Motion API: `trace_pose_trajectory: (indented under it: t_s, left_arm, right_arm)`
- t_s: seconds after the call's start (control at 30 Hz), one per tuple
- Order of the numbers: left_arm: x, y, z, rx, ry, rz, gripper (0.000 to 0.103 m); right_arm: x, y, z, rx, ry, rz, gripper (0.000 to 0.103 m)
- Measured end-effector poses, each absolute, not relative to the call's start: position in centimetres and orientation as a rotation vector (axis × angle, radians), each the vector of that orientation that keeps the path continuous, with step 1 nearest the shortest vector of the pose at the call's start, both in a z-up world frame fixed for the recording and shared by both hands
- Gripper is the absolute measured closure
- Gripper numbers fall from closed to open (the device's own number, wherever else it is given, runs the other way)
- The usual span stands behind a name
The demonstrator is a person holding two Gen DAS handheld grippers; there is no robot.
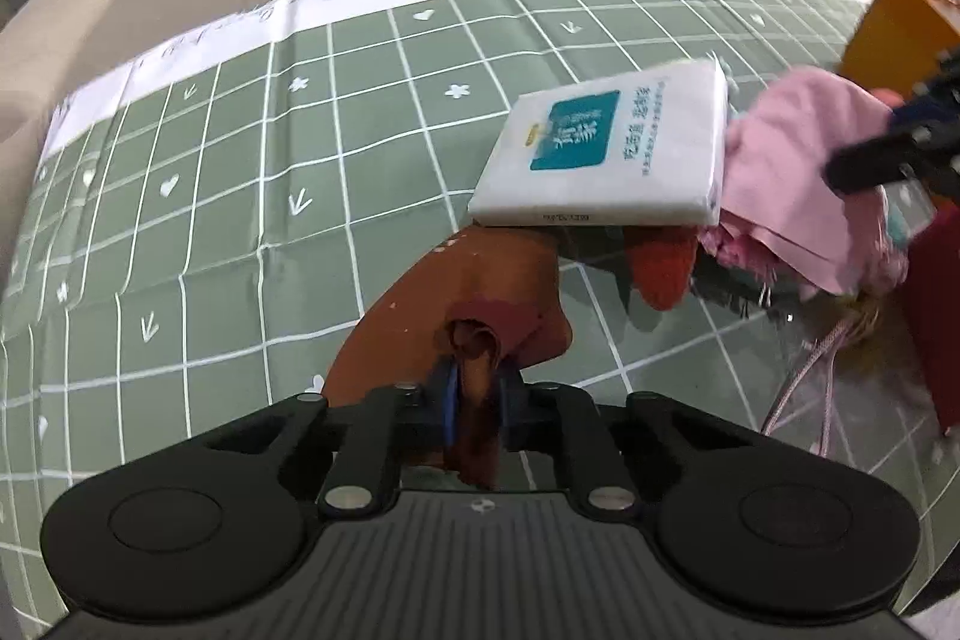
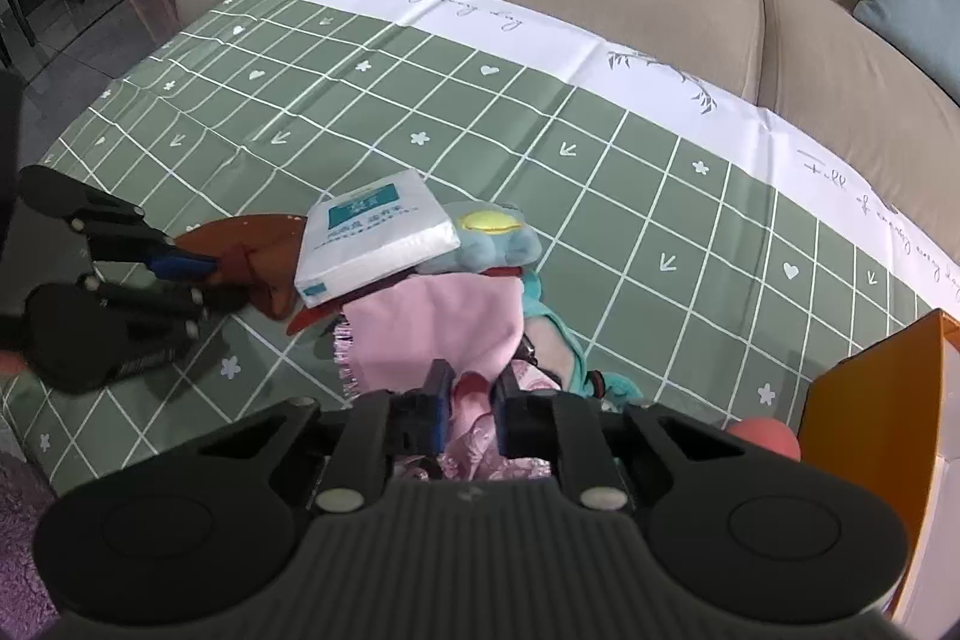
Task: Organize soft objects
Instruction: 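Grasp the brown cloth with the left gripper while the right gripper grasps the pink cloth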
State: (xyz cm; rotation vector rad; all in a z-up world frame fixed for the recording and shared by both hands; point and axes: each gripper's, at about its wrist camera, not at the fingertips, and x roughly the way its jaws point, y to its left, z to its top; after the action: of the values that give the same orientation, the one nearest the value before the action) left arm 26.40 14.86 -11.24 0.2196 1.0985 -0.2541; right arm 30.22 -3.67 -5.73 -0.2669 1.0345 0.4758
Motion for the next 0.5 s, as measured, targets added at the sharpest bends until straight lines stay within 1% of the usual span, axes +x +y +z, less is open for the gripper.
trace_pose_trajectory:
  t_s: [0.2,0.27,0.5]
  left_arm:
    - [25.3,15.2,-10.1,0.169,1.066,-0.237,0.093]
    - [24.6,14.9,-9.3,0.170,1.065,-0.240,0.093]
    - [21.9,14.5,-5.5,0.067,1.014,-0.257,0.093]
  right_arm:
    - [29.6,-4.3,-4.6,-0.235,1.022,0.496,0.096]
    - [29.4,-4.4,-4.3,-0.221,1.022,0.505,0.103]
    - [27.7,-4.8,-2.8,-0.191,0.992,0.530,0.103]
